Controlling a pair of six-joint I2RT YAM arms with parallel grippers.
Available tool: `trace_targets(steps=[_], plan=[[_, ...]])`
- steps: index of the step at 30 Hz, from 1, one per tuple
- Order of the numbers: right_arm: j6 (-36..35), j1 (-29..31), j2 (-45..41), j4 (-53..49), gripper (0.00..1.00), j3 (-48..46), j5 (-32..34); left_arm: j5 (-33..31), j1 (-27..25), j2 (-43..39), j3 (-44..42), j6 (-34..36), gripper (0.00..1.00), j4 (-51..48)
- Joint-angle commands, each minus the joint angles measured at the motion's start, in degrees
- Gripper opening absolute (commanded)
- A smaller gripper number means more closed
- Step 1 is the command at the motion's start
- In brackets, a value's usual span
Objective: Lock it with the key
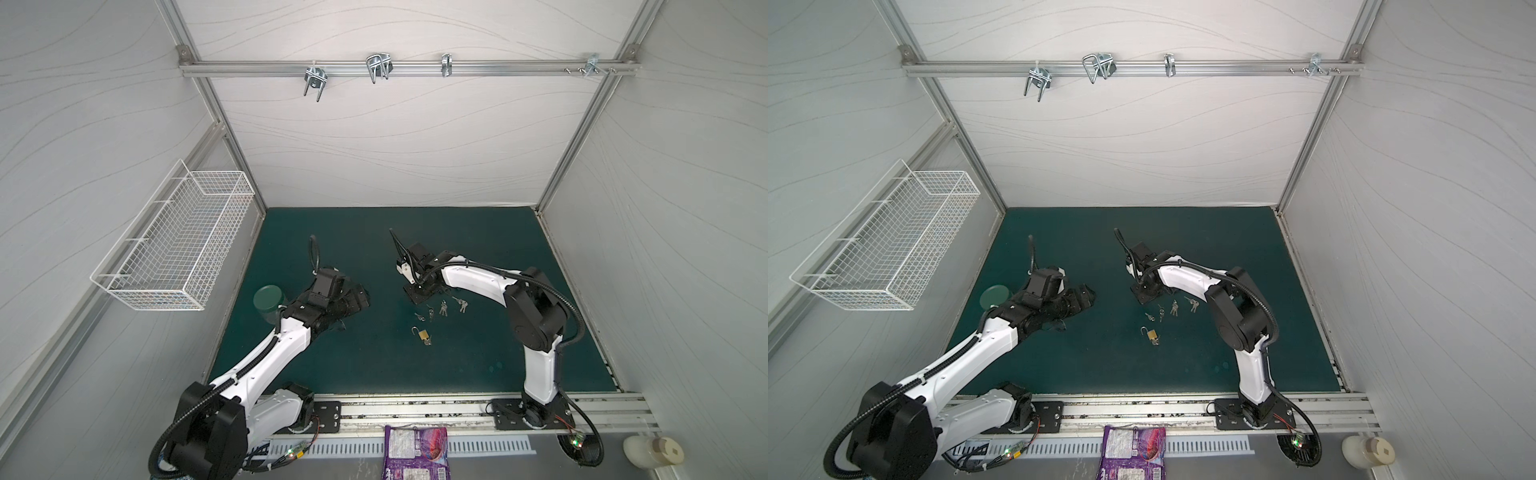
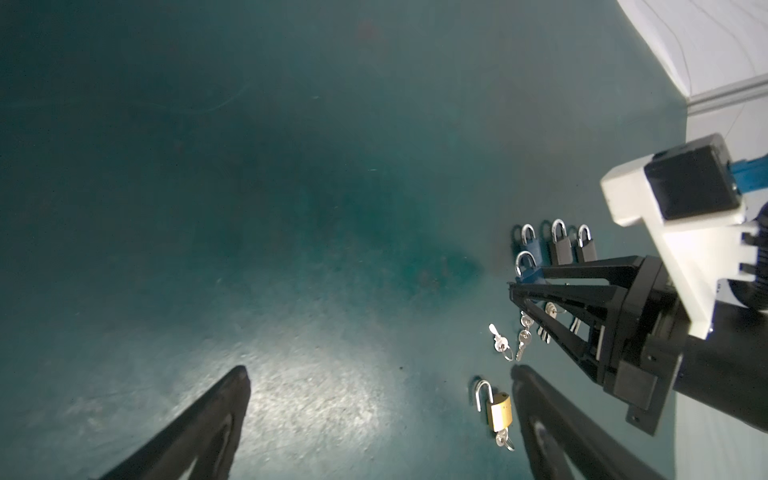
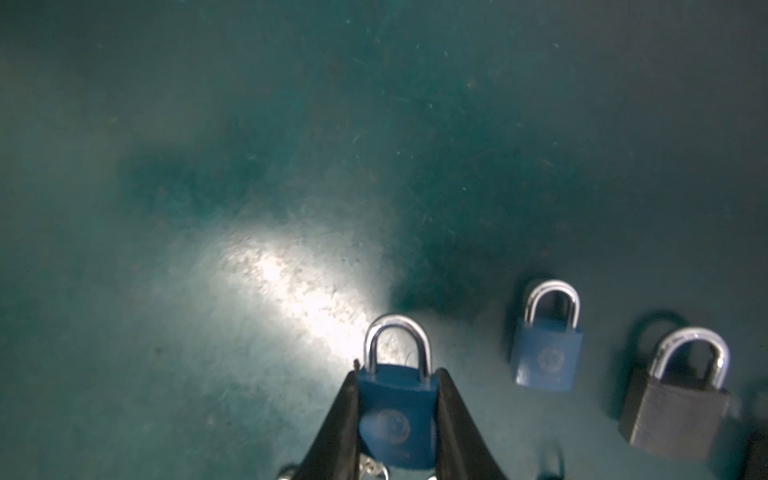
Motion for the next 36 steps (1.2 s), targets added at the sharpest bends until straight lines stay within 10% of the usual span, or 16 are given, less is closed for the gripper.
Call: trace_targets(steps=[1,14,28,36], plan=[[-2.2,0.8,2.4,-3.6,0.0,2.5,1.5,4.2,1.6,-3.5,-0.3,-0.4,0.99,4.3],[-3.9,0.9,7.3,-6.3,0.02,6.1,2.8,8.4,2.7,-7.6,-2.2,-0.7,0.99,7.9],[-3.3,1.0,7.0,-7.3,0.44,7.0,1.4,10.5,3.0,-10.4,-2.4,0.8,0.99,8.8],[0.8,1.2,-9.0,-0.3,0.41,-2.6,-2.6,14.7,1.1,-10.0,-2.3,3.0,0.99,9.3]])
